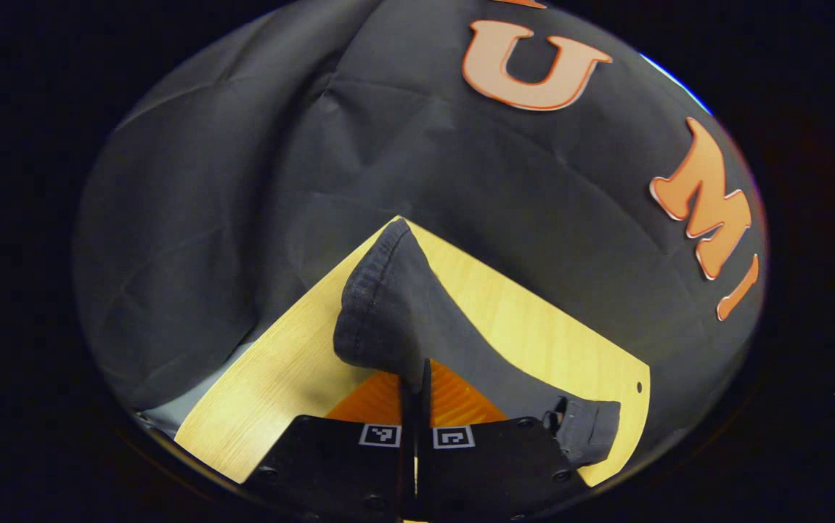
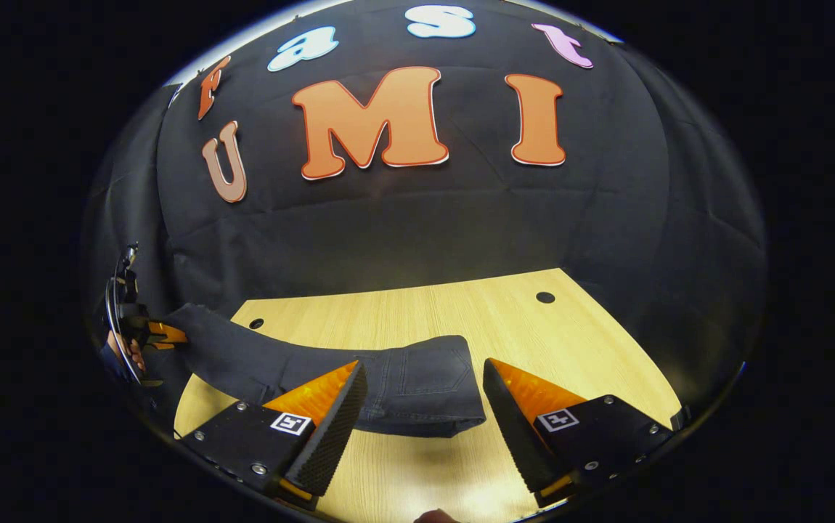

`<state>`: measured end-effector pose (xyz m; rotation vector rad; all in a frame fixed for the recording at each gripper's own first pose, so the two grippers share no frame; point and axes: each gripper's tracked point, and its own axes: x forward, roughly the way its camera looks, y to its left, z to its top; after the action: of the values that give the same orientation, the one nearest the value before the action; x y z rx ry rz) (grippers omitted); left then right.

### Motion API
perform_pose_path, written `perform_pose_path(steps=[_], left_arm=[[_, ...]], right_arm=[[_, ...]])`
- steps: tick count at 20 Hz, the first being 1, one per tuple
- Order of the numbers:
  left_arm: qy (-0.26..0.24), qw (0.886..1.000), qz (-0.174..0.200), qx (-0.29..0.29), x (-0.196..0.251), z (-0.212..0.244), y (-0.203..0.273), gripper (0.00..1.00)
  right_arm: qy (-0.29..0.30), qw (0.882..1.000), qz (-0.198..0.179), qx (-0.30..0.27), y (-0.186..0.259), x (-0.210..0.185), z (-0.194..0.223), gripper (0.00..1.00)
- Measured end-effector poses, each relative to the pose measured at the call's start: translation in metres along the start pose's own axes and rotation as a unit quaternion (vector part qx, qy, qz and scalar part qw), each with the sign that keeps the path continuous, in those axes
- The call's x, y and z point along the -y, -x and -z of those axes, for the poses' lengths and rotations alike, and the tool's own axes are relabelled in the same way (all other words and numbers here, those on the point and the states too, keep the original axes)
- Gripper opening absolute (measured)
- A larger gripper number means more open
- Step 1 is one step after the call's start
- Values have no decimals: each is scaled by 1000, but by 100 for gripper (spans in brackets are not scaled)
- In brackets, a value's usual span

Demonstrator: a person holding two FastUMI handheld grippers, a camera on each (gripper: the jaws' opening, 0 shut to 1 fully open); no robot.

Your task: Grasp the waist and the cuffs of the jeans and fold them to make the two legs overlap; first hold the waist and fold one-third of the jeans toward the cuffs, then hold the cuffs and fold the remaining one-third in the same direction to finish folding.

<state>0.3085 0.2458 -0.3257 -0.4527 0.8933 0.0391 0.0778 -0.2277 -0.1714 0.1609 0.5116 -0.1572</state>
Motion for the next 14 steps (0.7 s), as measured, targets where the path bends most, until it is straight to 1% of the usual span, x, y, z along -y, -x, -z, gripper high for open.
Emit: perform_pose_path(steps=[2, 4, 7, 8, 9, 14], left_arm=[[-15, 1000, 23, 10, 17, -11, 19, 1], [-33, 998, 41, 19, 48, -8, 38, 2], [-67, 996, 59, 29, 104, 2, 53, 2], [-75, 994, 67, 29, 120, 4, 59, 0], [-83, 993, 75, 30, 137, 7, 63, 1], [-119, 986, 113, 19, 216, 31, 76, 2]], right_arm=[[-2, 1000, -3, -1, -2, 6, 0, 97], [-6, 1000, -7, 0, -6, 13, -1, 97], [-12, 1000, -12, 4, -8, 24, -4, 97], [-13, 1000, -12, 5, -9, 27, -5, 97], [-14, 1000, -12, 7, -9, 31, -7, 97], [-15, 1000, -15, 10, -13, 50, -10, 98]])
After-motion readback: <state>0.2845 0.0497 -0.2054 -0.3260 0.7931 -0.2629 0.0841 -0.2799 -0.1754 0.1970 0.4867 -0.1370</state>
